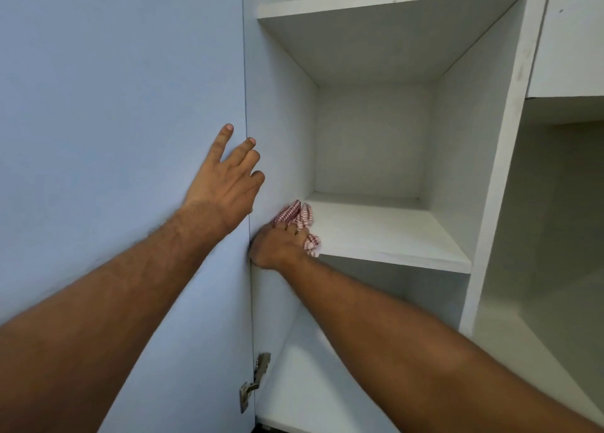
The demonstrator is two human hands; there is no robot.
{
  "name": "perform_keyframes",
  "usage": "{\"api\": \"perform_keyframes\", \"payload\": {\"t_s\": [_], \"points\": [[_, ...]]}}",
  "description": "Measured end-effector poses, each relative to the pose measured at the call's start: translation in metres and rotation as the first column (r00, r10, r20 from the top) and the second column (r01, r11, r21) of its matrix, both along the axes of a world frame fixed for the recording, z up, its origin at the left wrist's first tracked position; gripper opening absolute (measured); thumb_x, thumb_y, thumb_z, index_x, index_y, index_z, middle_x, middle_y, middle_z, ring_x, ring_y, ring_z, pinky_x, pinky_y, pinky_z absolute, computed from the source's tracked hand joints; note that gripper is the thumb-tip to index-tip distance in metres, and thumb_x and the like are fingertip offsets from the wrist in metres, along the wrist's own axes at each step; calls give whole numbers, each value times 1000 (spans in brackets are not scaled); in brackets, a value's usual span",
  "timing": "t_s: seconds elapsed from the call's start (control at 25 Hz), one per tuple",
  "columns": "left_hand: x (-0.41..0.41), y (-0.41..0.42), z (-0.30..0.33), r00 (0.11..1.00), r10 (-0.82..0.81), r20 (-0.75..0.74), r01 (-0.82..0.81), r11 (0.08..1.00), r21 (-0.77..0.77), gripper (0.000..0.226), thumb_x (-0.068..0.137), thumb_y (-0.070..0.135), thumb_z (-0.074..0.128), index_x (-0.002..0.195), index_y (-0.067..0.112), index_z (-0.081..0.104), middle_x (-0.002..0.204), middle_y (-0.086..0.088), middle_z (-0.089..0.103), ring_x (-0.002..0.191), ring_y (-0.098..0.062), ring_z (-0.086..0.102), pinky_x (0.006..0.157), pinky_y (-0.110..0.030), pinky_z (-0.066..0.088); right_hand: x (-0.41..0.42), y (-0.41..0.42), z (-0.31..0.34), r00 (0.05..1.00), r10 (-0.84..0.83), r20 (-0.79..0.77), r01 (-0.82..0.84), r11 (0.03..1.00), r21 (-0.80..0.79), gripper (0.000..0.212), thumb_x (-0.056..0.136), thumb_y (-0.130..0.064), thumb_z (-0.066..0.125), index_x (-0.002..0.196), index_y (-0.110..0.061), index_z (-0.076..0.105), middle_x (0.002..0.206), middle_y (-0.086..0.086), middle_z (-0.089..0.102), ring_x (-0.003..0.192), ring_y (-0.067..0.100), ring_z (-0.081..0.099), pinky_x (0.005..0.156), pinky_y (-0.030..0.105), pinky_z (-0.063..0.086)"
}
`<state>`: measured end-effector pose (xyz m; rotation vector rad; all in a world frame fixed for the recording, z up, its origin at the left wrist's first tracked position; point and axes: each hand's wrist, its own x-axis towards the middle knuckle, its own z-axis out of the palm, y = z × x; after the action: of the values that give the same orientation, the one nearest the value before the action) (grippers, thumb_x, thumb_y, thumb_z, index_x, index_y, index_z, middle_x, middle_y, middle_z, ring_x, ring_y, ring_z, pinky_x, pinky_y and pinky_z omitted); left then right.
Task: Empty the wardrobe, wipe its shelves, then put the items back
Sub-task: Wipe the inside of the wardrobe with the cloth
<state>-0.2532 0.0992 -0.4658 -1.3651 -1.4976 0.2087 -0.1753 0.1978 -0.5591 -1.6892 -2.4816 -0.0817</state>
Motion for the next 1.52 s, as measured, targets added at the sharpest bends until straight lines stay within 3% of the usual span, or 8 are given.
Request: {"api": "perform_keyframes", "payload": {"t_s": [0.56, 0.8, 0.88, 0.96, 1.04, 1.08, 1.24, 1.52], "points": [[-8, 8, -5, 996, -24, -84, 29, 997, 65, 55, 94, 62, 47, 140, 31, 45, 156, -4, 30, 155, -22, 9, 122, -60, -6, 302, -34, -32, 991, -110, 74, 57, 857, 512, 43, 99, -22, 53, 139, -9, 55, 140, 19, 57, 131, 34, 53, 121, 48, 24], [-9, 9, -5, 997, -48, -66, 53, 996, 78, 56, 94, 57, 52, 140, 26, 48, 156, -9, 32, 155, -24, 11, 122, -61, -4, 261, -86, -62, 948, 50, -315, 111, 875, 472, 32, 97, -15, 59, 128, -12, 65, 127, 13, 67, 107, 33, 67, 94, 43, 52], [-10, 10, -4, 997, -63, -53, 67, 994, 81, 57, 93, 57, 55, 140, 25, 50, 157, -10, 33, 154, -25, 13, 122, -61, -2, 233, -106, -80, 776, 154, -612, 43, 955, 294, 19, 99, -16, 57, 115, -19, 67, 104, 1, 73, 84, 20, 70, 74, 30, 57], [-11, 10, -5, 997, -63, -50, 66, 995, 79, 59, 92, 57, 57, 139, 24, 52, 157, -12, 33, 154, -25, 14, 122, -61, 0, 201, -106, -104, 357, -22, -934, -90, 994, -58, 15, 101, -17, 56, 106, -16, 70, 93, -1, 76, 77, 12, 70, 72, 28, 53], [-12, 12, -6, 997, -68, -49, 72, 994, 82, 60, 91, 58, 57, 139, 23, 52, 156, -12, 34, 154, -26, 14, 122, -61, 1, 174, -101, -129, -90, -505, -859, -393, 810, -435, 25, 101, -18, 52, 109, -2, 69, 98, 15, 76, 81, 24, 72, 81, 37, 54], [-12, 12, -7, 996, -68, -56, 73, 994, 87, 60, 91, 58, 57, 139, 23, 52, 156, -13, 34, 154, -26, 14, 122, -61, 1, 164, -103, -139, -157, -694, -702, -534, 658, -531, 31, 100, -20, 49, 113, 2, 67, 103, 19, 74, 84, 30, 71, 84, 41, 54], [-16, 14, -8, 991, -89, -95, 100, 988, 116, 57, 90, 57, 58, 134, 21, 58, 151, -14, 40, 152, -27, 20, 123, -60, 1, 148, -116, -169, -147, -874, -464, -705, 421, -571, 47, 97, -38, 49, 113, 1, 70, 113, 21, 72, 88, 36, 73, 85, 46, 51], [-14, 17, -10, 992, -89, -93, 100, 988, 121, 57, 91, 56, 59, 133, 17, 58, 148, -15, 43, 152, -30, 20, 122, -63, 4, 136, -72, -164, -220, -824, -523, -649, 524, -552, 39, 94, -30, 61, 119, -1, 66, 97, 17, 73, 86, 32, 68, 78, 43, 53]]}}
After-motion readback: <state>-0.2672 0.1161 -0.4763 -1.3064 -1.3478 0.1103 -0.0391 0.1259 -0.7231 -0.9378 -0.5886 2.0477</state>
